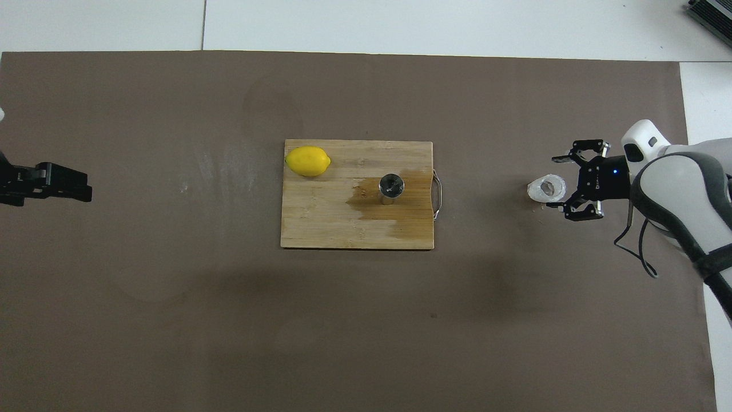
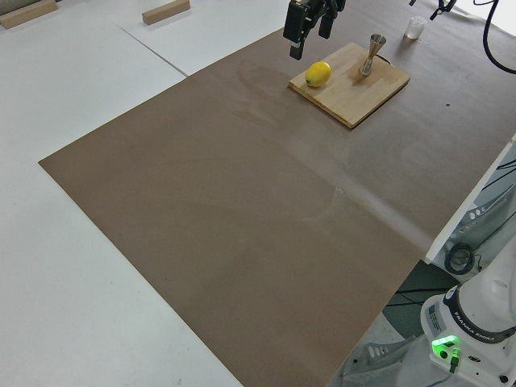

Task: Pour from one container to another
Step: 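Lower the white cup onto the table and open the right gripper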

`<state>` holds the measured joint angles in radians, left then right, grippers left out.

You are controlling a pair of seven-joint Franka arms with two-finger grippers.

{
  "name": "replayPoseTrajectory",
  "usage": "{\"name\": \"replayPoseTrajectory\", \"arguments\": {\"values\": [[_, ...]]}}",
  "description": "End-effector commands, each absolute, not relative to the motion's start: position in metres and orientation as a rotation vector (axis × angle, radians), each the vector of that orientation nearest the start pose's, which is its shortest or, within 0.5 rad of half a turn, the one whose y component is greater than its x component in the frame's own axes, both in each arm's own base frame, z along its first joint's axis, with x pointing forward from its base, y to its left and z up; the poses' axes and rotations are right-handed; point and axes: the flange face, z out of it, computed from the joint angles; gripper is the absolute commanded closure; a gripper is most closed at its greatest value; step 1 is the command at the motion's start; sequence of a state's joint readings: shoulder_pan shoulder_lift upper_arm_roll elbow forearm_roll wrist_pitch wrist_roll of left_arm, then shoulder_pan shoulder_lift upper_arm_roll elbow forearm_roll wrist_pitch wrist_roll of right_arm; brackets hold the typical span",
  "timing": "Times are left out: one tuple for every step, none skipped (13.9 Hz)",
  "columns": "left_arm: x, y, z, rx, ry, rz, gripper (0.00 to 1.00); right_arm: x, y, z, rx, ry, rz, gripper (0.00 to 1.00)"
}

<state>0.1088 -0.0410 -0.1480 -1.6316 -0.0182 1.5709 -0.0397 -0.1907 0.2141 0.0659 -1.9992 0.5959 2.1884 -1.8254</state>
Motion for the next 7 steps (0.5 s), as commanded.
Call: {"name": "replayPoseTrajectory", "arguments": {"values": [[0.531, -0.023, 0.619, -3.161, 0.009, 0.046, 0.0, 0.584, -0.058, 0.362, -2.369, -1.513, -0.42, 0.0], [0.531, -0.023, 0.62, -3.161, 0.009, 0.041, 0.0, 0.584, -0.051, 0.363, -2.428, -1.478, -0.354, 0.0], [0.531, -0.023, 0.62, -3.161, 0.009, 0.043, 0.0, 0.585, -0.036, 0.362, -2.494, -1.495, -0.255, 0.0], [0.531, -0.023, 0.62, -3.161, 0.009, 0.043, 0.0, 0.584, -0.03, 0.361, -2.592, -1.415, -0.159, 0.0], [0.531, -0.023, 0.62, -3.161, 0.009, 0.043, 0.0, 0.582, -0.028, 0.365, -2.681, -1.334, -0.097, 0.0], [0.531, -0.023, 0.619, -3.161, 0.009, 0.046, 0.0, 0.58, -0.025, 0.366, -2.75, -1.248, -0.04, 0.0], [0.531, -0.023, 0.619, -3.161, 0.009, 0.046, 0.0, 0.58, -0.019, 0.369, -2.804, -1.176, 0.009, 0.0]]}}
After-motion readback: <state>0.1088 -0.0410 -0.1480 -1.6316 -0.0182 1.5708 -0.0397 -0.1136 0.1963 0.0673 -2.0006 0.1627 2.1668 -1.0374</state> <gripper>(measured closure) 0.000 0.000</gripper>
